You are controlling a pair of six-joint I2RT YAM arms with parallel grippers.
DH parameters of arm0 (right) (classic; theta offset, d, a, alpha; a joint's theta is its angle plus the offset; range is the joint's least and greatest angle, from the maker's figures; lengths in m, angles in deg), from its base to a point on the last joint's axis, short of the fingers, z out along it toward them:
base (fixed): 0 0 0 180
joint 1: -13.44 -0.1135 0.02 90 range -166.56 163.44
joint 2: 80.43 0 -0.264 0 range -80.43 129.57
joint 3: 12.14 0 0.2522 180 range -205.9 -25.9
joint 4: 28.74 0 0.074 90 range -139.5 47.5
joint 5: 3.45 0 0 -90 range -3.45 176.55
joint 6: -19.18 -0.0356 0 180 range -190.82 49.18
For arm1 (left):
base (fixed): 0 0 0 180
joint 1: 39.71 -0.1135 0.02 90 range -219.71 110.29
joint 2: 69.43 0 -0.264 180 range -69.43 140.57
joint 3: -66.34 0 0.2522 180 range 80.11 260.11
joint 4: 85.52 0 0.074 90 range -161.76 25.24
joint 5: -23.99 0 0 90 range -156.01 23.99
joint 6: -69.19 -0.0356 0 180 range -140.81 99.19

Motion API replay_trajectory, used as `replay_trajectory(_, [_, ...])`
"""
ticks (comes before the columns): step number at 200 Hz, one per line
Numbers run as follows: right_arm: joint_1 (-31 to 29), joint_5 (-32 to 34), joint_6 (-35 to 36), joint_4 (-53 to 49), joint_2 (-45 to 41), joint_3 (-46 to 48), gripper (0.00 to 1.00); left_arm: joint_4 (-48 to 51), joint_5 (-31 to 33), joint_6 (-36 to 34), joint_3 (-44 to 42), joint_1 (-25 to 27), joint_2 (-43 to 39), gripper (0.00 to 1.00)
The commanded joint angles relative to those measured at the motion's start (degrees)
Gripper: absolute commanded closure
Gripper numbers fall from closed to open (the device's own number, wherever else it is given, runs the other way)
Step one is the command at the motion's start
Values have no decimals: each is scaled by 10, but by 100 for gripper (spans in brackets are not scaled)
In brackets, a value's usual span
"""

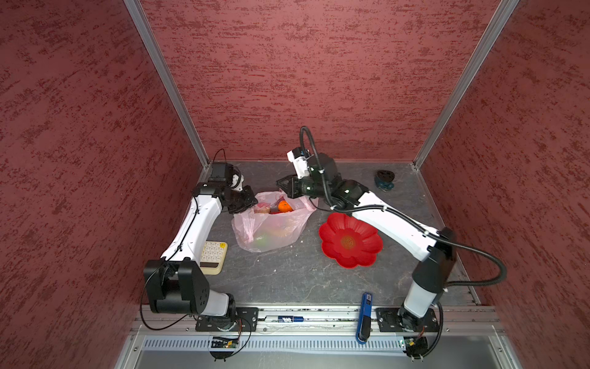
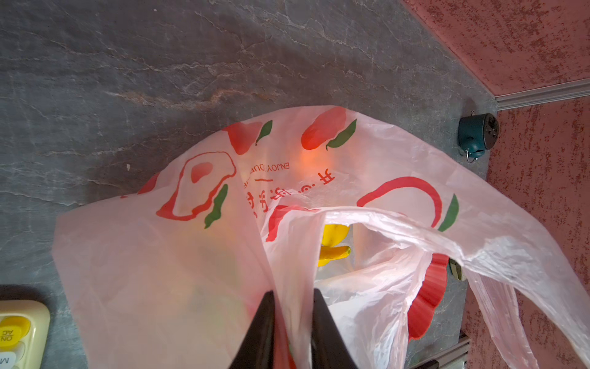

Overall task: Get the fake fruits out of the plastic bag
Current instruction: 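Release the handle and move the right gripper over the bag opening, then reach the right gripper into the bag and close on the red apple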

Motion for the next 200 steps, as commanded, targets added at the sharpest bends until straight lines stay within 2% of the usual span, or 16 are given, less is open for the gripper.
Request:
replay_trajectory(1, [-15,0,28,-77,44,-50,86,-16,-10,6,-9,1,-17,79])
replay_trajectory(42, [-27,3,38,-107,96,-76,87,-20,-16,7,-14,-1,-25,79])
replay_trajectory(107, [-54,-22,60,-144,135,-59,87,-43,-27,14,-17,-11,-23,79])
replay_trajectory(151, [-96,-65,59,-114,95,60,87,-67,-21,19,-16,-26,4,81])
replay_trajectory(200, [-125,-109,-1,-29,59,218,87,-93,-28,33,-13,-30,47,82])
